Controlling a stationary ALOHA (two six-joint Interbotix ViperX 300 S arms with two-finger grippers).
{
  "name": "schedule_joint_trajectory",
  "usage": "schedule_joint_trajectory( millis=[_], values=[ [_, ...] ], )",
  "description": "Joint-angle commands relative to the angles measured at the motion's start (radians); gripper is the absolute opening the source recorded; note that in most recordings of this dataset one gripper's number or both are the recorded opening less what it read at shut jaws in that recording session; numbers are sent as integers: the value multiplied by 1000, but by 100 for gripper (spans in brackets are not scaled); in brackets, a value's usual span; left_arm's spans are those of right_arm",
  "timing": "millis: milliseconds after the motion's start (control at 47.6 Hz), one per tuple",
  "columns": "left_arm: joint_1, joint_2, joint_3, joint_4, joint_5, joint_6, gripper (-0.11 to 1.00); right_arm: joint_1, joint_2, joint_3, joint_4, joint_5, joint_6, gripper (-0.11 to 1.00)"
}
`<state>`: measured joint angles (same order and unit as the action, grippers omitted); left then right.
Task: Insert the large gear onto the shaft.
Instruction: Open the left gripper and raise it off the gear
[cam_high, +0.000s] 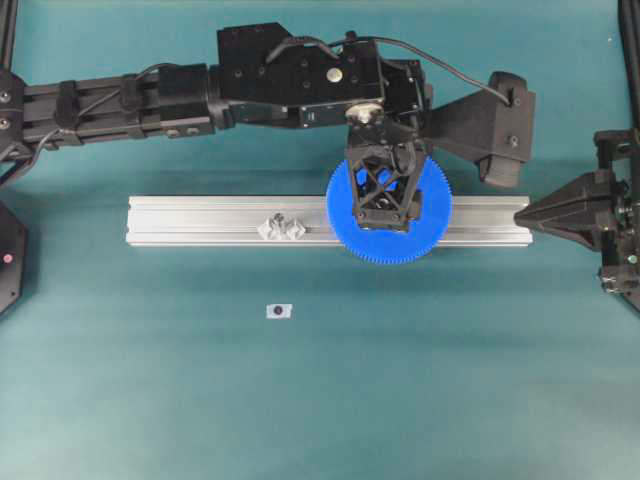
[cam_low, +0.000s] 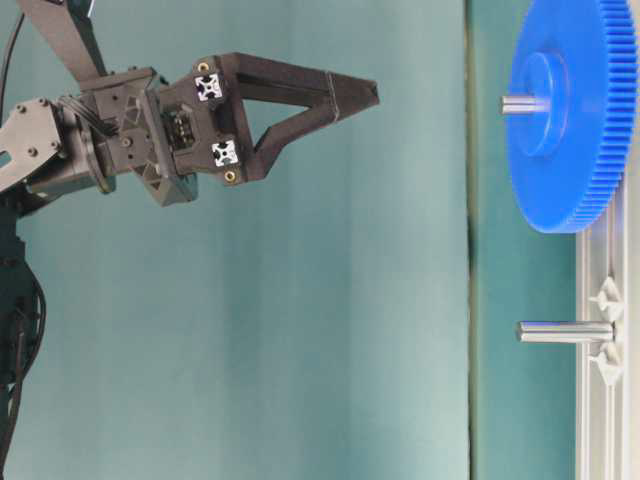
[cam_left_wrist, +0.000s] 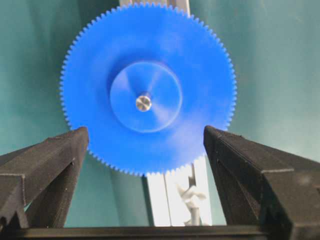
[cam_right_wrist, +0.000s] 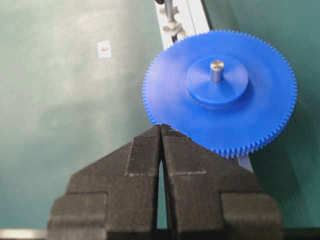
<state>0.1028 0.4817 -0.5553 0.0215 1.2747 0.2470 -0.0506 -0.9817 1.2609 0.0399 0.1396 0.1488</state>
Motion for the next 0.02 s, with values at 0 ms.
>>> schedule_joint_trajectory(
  millis=[0],
  values=[
    [-5,-51,-28,2,-5,-2,90,0,5,-9,0,-8,9,5]
  ],
)
